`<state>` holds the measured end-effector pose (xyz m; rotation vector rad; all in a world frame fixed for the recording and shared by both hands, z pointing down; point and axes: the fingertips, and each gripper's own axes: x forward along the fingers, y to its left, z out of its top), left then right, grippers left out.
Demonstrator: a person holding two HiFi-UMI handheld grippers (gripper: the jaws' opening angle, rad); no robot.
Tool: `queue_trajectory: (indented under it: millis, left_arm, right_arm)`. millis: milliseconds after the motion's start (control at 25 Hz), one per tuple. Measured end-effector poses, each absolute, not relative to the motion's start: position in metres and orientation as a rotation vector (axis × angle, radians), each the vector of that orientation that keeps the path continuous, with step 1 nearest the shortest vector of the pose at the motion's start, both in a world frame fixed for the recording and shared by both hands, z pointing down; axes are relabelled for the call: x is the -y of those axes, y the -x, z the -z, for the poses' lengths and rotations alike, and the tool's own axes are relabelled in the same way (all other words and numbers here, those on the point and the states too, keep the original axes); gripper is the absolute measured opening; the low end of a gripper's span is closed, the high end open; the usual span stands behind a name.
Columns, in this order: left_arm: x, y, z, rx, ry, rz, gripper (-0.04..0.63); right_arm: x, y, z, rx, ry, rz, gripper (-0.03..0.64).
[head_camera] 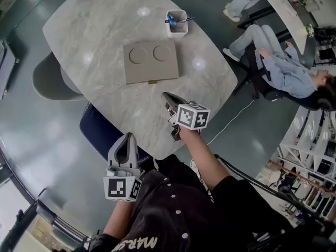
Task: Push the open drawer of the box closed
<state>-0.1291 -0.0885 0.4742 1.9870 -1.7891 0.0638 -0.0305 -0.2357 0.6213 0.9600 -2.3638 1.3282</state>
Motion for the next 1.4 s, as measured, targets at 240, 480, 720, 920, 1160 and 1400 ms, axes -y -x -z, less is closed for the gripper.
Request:
queue_trajectory:
  millis: [240,480,720,920,1160,1400]
  left_arm:
    - [0.096,0.125,-0.438,1.811,-2.066,-0.006,0.018]
    - [0.100,0.128,-0.408,1.841,-2.122,0.047,0.018]
    - [0.112,0.135,-0.378,1.868,-2.195,0.092,0.018]
    - [0.110,0.134,-0.361,1.885,-2.210,0.114,0.018]
    - [0.114,0.138,-0.344,1.909,-2.244,0.135,0.018]
    - [0.110,0.142,-0.335,1.940,-2.247,0.141,0.018]
  right_arm:
    - [0.233,0.020,-0.548,2.514,-0.955,-1.209,-0.003]
    - [0.221,0.007,-0.481,2.658,-0.985,-1.065,-0.003]
    - [0.209,-0.009,-0.428,2.776,-1.070,-0.852,-0.003]
    - [0.193,-0.027,-0.391,2.841,-1.154,-0.672,-0.003]
    - [0.187,-0.042,-0.355,2.894,-1.289,-0.436,-0.003]
    - [0.176,-0.044,-0.330,2.923,-1.349,-0.188,-0.003]
